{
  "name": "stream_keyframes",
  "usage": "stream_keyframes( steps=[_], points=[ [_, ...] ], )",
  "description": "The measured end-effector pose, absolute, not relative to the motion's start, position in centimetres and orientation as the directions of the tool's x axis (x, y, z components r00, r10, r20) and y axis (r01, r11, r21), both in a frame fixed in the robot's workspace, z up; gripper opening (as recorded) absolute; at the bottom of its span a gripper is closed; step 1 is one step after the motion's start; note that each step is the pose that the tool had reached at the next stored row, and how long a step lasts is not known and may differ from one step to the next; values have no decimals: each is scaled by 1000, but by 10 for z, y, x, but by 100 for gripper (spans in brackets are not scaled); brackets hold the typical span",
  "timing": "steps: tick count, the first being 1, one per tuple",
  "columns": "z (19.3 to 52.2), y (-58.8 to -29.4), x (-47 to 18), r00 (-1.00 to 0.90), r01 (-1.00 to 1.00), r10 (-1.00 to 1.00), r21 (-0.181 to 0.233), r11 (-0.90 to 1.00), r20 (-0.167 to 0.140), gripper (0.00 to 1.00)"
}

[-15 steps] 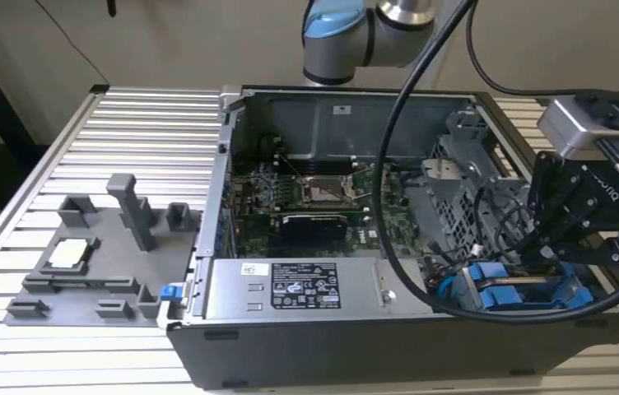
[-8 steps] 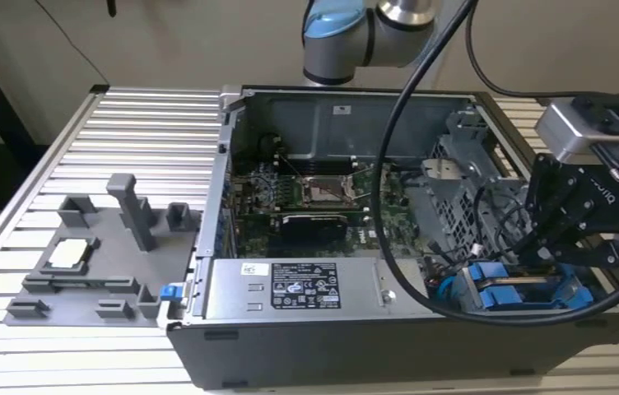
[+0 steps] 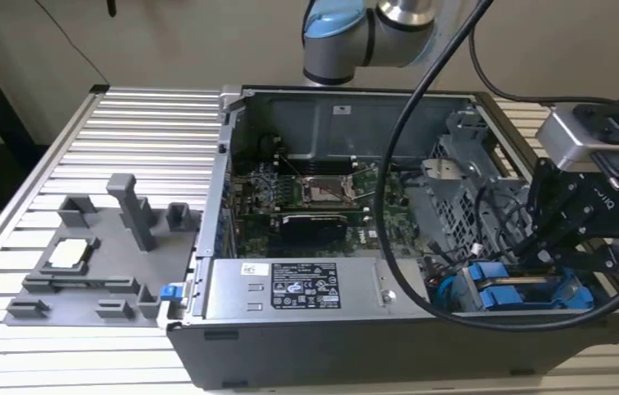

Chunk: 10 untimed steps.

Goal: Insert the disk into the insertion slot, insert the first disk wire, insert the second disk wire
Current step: 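Insert the second disk wire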

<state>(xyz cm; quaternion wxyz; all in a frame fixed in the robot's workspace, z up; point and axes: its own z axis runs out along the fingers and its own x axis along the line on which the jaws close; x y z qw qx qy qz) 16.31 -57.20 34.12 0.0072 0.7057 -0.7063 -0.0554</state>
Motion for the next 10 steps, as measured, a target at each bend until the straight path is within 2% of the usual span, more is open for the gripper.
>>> stream_keyframes(
  steps=[10],
  points=[
    [335,-572,164,-29,-996,-997,92,22,-69,17]
  ],
)
